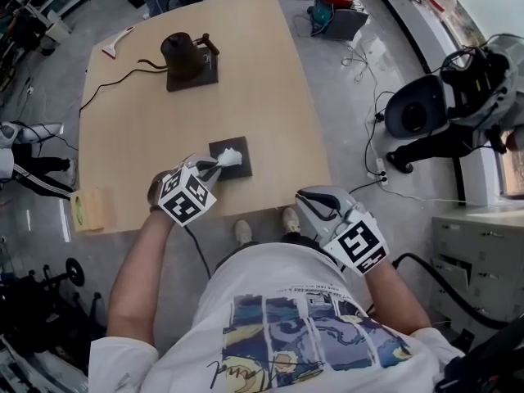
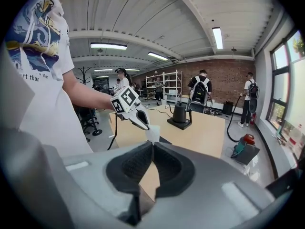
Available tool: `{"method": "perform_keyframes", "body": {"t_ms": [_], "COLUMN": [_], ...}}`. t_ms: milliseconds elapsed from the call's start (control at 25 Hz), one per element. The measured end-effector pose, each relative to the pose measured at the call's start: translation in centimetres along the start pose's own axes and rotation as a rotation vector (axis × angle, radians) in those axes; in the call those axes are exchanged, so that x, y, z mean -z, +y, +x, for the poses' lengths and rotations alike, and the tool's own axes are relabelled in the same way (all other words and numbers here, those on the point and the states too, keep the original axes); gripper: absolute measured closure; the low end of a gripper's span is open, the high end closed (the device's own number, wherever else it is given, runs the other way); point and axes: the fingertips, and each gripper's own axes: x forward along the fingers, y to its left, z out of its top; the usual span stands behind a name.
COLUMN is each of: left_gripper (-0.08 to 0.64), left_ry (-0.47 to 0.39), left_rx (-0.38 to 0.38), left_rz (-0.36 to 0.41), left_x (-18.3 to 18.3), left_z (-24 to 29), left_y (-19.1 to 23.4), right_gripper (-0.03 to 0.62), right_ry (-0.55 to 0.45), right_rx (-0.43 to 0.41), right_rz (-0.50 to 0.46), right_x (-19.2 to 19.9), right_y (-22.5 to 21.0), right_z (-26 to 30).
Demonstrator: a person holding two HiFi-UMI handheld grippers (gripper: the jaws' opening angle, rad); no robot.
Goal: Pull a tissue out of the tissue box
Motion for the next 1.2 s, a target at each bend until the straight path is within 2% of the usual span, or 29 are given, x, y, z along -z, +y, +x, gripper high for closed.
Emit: {"method": "perform_keyframes", "body": {"t_ms": [440,800,960,1200], "left_gripper": [0.551,0.551,0.551,0.551], "left_ry": [-0.017,-0.102,-0.15,-0.187], "left_rx": [-0.045,-0.102,-0.14,-0.204], "left_rz": [-0.004,-0.111,-0.178,-0.229], "left_x": [-2.1,-3.3,-3.3,-2.7], "left_z": [-3.6,-7.5,-9.4,-12.2], "left_y": [1.3,1.3,1.1,-0.1], "right_gripper": [0.577,0.577,0.577,0.577], "right_ry": [-0.017,-0.028,-0.023,-0.022], "right_rx": [-0.044,-0.114,-0.156,-0.215], "right_rz": [-0.017,-0.017,-0.043,-0.081], "right_x": [0.0,-0.5,-1.0,-1.8], "right_y": [-0.9,-1.2,-1.3,-0.7], "right_z": [0.6,1.7,2.7,4.3]}}
